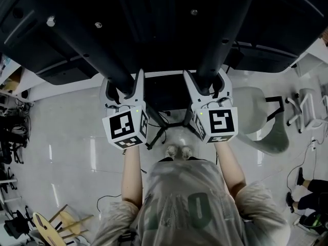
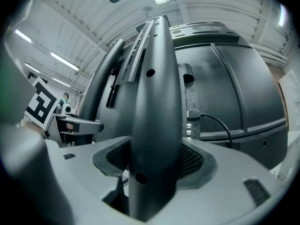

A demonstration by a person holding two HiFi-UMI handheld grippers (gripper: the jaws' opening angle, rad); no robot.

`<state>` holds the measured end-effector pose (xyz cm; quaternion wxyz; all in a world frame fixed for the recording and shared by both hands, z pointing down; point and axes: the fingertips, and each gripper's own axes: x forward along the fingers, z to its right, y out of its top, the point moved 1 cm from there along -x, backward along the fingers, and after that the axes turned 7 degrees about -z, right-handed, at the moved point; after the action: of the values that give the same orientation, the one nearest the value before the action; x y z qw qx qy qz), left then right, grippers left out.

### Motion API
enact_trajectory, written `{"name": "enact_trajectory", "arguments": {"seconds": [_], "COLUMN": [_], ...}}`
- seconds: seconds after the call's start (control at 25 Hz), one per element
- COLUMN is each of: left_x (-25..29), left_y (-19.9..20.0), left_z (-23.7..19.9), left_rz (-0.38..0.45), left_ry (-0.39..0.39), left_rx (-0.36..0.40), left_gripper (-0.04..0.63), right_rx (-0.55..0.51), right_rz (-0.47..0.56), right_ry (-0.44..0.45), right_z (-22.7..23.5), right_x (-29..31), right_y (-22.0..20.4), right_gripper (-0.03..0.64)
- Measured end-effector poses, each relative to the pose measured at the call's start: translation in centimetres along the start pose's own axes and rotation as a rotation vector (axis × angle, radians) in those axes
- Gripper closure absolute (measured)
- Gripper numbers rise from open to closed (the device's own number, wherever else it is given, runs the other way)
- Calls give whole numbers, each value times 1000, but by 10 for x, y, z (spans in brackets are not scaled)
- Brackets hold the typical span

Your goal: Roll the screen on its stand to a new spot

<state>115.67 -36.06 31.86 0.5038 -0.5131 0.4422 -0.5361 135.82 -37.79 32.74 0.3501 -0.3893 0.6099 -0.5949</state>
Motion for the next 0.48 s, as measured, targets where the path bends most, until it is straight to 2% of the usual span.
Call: {"name": "enact_trajectory", "arguments": {"seconds": [0.4, 0.48], "left_x": [21, 23], "left_y": [-4, -7], "left_z": [-2, -1], "left_rz": [-29, -36], "left_ry": [0, -1], "left_rx": [4, 1], "left_gripper": [270, 302], "right_rx": [-18, -13], "right_rz": [-35, -25], "right_ry": [10, 9], "right_z": [-2, -2], "right_x": [22, 22], "right_y": [-9, -8], "right_gripper": [348, 348]}}
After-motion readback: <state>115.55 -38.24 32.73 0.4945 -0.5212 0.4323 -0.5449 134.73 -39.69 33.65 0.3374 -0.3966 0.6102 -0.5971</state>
